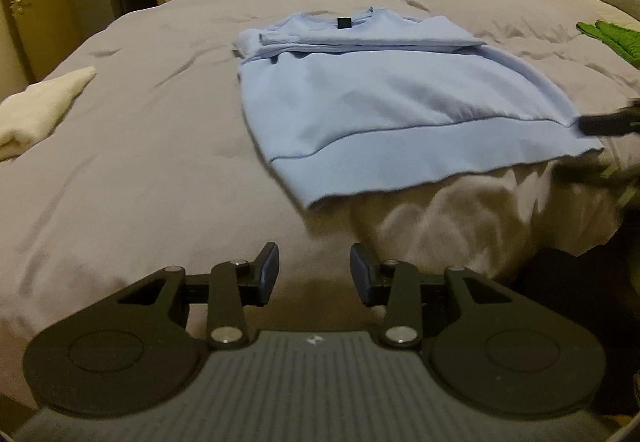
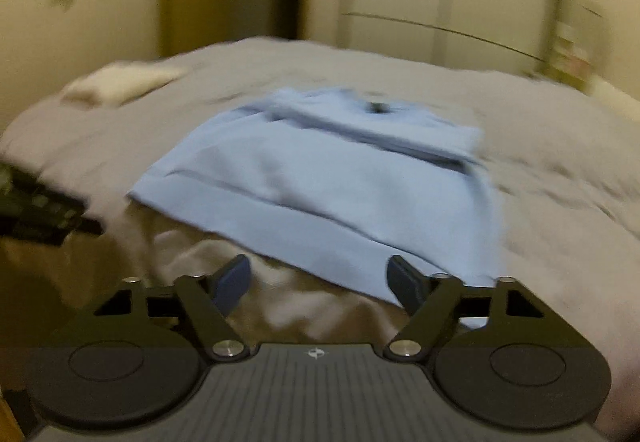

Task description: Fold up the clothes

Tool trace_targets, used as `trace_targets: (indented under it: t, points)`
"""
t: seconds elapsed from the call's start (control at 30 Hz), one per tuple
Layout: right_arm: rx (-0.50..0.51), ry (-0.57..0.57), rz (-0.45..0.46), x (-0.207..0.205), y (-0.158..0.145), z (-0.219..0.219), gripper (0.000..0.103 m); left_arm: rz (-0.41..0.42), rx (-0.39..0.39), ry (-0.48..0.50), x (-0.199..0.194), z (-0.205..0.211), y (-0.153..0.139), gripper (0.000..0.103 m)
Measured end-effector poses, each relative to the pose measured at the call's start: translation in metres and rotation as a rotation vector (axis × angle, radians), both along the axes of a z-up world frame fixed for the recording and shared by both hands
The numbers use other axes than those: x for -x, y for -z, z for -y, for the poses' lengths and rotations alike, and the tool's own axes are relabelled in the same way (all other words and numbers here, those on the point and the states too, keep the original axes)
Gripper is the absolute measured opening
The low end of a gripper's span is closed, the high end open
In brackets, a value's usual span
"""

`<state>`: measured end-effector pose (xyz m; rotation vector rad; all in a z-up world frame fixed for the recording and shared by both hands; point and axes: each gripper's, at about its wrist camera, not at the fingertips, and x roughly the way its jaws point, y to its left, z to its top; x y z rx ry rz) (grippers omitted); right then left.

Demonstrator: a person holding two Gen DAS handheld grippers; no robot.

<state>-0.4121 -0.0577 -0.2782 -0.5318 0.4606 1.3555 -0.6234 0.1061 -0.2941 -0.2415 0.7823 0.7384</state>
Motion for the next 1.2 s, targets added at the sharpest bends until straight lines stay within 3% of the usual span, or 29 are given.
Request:
trace_targets:
  t: [0.17, 0.23, 0.3, 0.33, 0.37, 0.43, 0.63, 0.8, 0.83, 0.87, 0.9, 1.0, 1.13, 1.2]
  points:
    - [0.071, -0.229, 0.190, 0.043, 0.036, -0.057, 0.065, 0.018, 0.049, -0.002, -0.009, -0.018, 0.010, 0.035]
    - [0.089, -0.278, 0.285, 0.054, 0.051, -0.071, 0.055, 0.021, 0.060, -0.005, -0.011, -0.022, 0.012, 0.034]
    - [0.088, -0.291, 0.308, 0.051, 0.054, -0.083, 0.014, 0.040, 0.070, -0.005, -0.013, -0.025, 0.012, 0.034]
    - [0.079, -0.292, 0.305, 0.047, 0.053, -0.088, 0.006, 0.057, 0.077, -0.009, -0.013, -0.026, 0.012, 0.034]
    - [0.043, -0.271, 0.244, 0.039, 0.043, -0.090, 0.000, 0.078, 0.088, -0.017, -0.013, -0.028, 0.012, 0.034]
    - [-0.026, -0.230, 0.129, 0.022, 0.024, -0.092, 0.000, 0.124, 0.118, -0.043, -0.014, -0.032, 0.012, 0.034]
    - [-0.101, -0.146, -0.031, -0.010, -0.005, -0.104, 0.000, 0.311, 0.216, -0.122, -0.007, -0.047, 0.004, 0.036]
    - [-0.120, -0.111, -0.123, -0.028, -0.015, -0.111, 0.000, 0.342, 0.246, -0.165, -0.017, -0.055, 0.005, 0.039]
    - [-0.123, -0.106, -0.136, -0.031, -0.017, -0.111, 0.000, 0.352, 0.262, -0.172, -0.020, -0.059, 0.006, 0.036]
    - [-0.126, -0.100, -0.148, -0.034, -0.018, -0.112, 0.000, 0.353, 0.274, -0.179, -0.022, -0.061, 0.007, 0.018]
    - [-0.129, -0.096, -0.159, -0.037, -0.020, -0.113, 0.000, 0.350, 0.269, -0.185, -0.022, -0.062, 0.005, 0.009]
    - [-0.136, -0.099, -0.162, -0.036, -0.024, -0.113, 0.000, 0.348, 0.210, -0.193, -0.015, -0.059, -0.014, 0.006]
    - [-0.140, -0.115, -0.115, -0.028, -0.029, -0.110, 0.000, 0.420, 0.120, -0.148, 0.019, -0.055, -0.069, 0.004]
    - [-0.146, -0.133, -0.087, -0.024, -0.031, -0.108, 0.000, 0.399, 0.080, -0.146, 0.029, -0.058, -0.084, 0.000]
